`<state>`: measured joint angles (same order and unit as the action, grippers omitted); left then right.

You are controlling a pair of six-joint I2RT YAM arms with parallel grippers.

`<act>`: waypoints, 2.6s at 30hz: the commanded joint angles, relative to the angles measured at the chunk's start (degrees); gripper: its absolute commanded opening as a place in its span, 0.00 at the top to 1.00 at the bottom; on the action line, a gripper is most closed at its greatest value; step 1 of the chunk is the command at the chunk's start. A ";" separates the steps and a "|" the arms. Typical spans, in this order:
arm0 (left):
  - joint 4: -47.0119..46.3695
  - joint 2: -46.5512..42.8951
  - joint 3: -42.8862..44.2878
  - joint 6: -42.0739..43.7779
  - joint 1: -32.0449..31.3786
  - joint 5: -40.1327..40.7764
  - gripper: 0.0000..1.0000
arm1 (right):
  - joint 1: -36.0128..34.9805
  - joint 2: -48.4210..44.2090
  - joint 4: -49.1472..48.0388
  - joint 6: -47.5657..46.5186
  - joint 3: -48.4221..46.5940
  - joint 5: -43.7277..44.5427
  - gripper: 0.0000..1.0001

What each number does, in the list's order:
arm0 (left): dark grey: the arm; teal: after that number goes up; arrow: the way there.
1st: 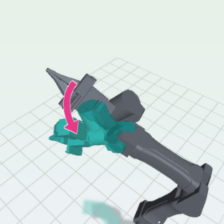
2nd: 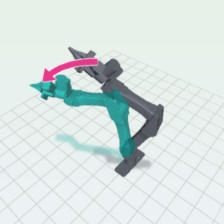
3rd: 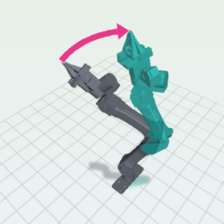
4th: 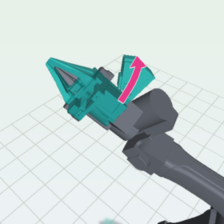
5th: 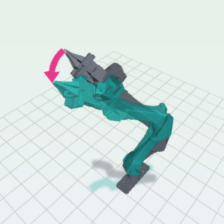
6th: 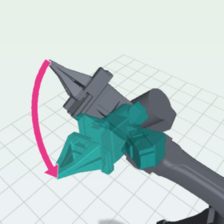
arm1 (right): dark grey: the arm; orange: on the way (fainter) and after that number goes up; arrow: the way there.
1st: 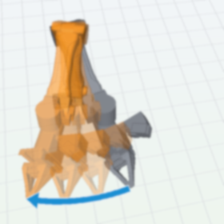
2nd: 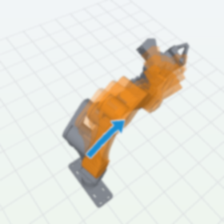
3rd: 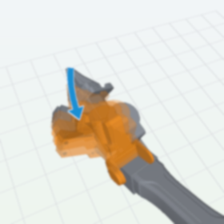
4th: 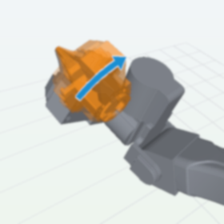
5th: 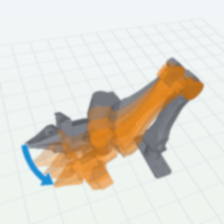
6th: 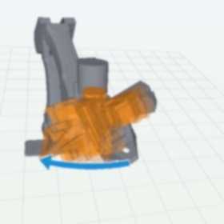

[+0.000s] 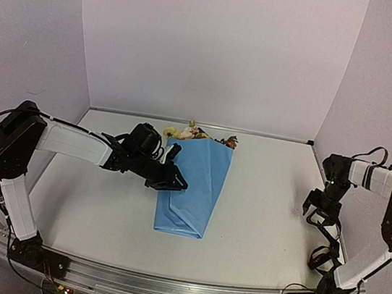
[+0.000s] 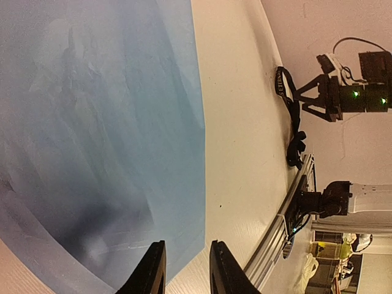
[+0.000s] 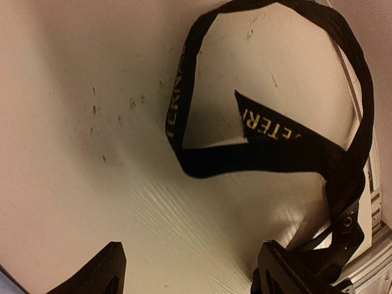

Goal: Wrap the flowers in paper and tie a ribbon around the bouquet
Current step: Pick up the ribbon from the corner of the board, then pass from the right arm to the left

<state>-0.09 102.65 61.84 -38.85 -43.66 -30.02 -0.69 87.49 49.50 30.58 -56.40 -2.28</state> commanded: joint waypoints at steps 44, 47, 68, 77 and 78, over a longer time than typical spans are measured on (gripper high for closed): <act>-0.32 1.23 7.39 2.44 0.59 -1.33 0.70 | -13.29 10.09 -0.37 9.97 -22.54 -27.65 1.00; -0.42 0.76 7.61 3.77 0.59 -0.93 0.69 | -20.24 11.12 -2.67 11.68 -27.13 -30.48 1.00; -8.65 -5.91 6.91 18.27 -5.23 8.14 0.43 | -34.62 14.15 -12.75 25.13 -40.55 -39.67 1.00; -8.62 -3.59 10.67 19.70 -6.61 8.78 0.33 | -37.64 12.26 -8.84 21.49 -39.53 -38.81 1.00; -8.92 -3.56 10.71 19.72 -6.76 8.55 0.32 | -37.92 12.25 -8.41 21.19 -39.48 -38.73 1.00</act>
<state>-6.11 98.76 69.20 -20.77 -49.50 -22.05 -37.26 102.85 39.04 54.13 -95.48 -40.86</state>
